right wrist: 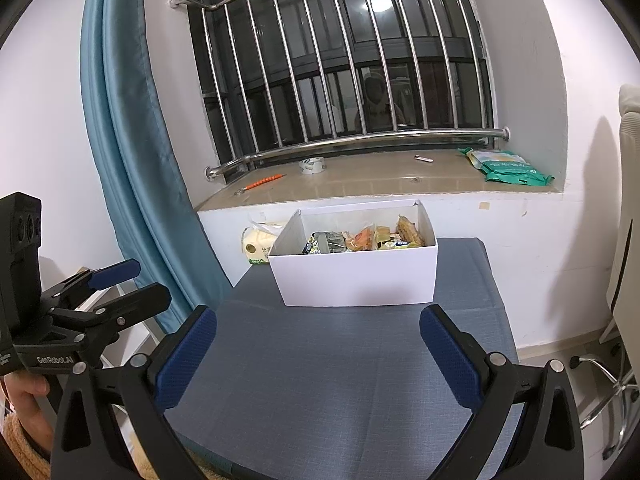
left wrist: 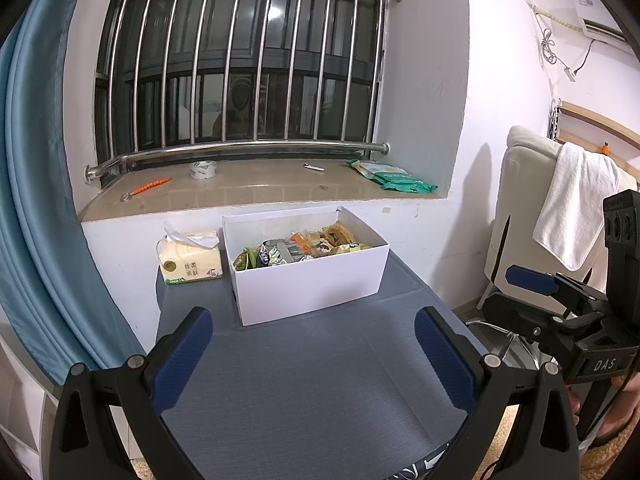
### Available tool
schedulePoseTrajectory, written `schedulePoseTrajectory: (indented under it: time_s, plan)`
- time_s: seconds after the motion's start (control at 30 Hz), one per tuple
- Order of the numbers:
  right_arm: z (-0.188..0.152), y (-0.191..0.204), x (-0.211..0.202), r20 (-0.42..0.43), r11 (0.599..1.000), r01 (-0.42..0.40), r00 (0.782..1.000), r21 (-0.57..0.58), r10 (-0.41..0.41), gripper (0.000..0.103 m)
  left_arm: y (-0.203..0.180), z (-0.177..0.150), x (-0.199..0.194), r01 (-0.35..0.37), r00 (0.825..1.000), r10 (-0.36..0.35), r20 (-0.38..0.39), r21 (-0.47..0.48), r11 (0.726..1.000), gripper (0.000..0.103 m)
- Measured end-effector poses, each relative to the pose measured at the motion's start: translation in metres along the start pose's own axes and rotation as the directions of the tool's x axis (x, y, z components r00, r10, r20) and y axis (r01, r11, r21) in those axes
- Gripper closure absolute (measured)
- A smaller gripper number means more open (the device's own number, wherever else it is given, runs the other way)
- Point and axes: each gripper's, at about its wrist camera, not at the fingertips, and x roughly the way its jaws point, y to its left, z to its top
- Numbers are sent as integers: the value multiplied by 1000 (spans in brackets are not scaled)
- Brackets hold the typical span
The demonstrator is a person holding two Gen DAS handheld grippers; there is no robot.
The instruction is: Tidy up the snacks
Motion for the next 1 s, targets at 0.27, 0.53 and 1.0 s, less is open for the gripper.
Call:
schedulePoseTrajectory:
  time_s: [0.27, 0.53, 1.0]
  plan:
    - [0, -1, 1, -2, 1000, -5, 1000, -2, 5, 0, -1, 0, 0, 3, 1000, -3, -3, 0, 1000, 0]
    - [-2, -2, 1, -6, 1000, -9, 1000, -6, 9, 0, 0, -1, -1, 4, 1000, -4, -5, -1, 1000, 0]
    - [-2, -2, 1, -6, 1000, -12, 1000, -8, 12, 0, 1, -1, -1, 10, 1000, -10, -6, 2, 1000, 0]
